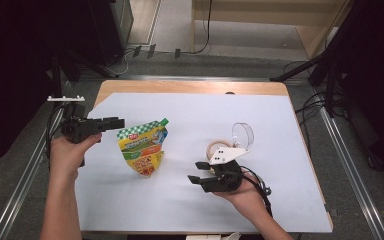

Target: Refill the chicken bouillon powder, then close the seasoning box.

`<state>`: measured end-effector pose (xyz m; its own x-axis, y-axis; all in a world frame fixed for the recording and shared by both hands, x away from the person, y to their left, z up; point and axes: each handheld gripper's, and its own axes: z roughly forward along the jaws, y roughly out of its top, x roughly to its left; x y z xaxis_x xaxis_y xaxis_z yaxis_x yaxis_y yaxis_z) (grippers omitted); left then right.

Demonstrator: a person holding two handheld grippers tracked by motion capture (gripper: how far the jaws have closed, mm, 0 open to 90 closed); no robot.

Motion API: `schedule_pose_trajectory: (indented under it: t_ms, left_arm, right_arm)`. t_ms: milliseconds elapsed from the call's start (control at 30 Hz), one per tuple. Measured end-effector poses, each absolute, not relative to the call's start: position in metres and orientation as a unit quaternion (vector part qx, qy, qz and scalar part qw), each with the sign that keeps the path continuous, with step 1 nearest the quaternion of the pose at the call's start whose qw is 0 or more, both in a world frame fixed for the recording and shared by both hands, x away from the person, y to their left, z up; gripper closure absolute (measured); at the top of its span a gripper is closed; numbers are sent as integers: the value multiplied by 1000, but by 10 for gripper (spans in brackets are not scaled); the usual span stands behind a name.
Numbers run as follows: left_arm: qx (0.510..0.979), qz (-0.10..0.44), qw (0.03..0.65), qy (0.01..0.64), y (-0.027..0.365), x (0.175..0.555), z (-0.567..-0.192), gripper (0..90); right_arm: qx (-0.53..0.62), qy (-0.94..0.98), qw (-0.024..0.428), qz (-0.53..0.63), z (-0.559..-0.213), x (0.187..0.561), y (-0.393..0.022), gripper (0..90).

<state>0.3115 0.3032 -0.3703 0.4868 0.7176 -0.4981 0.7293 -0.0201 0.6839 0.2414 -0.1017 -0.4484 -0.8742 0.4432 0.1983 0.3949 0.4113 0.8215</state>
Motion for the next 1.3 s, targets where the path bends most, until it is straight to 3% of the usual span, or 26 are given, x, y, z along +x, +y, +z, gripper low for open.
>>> schedule_pose_trajectory:
  t_ms: [633,1300]
  left_arm:
    - [722,-17,469,509,304,318,-399,516]
    - [728,-20,462,506,301,318,-404,508]
  right_arm:
    - [257,836,31,484,-425,247,-118,525]
    - [290,820,46,491,-392,259,-161,571]
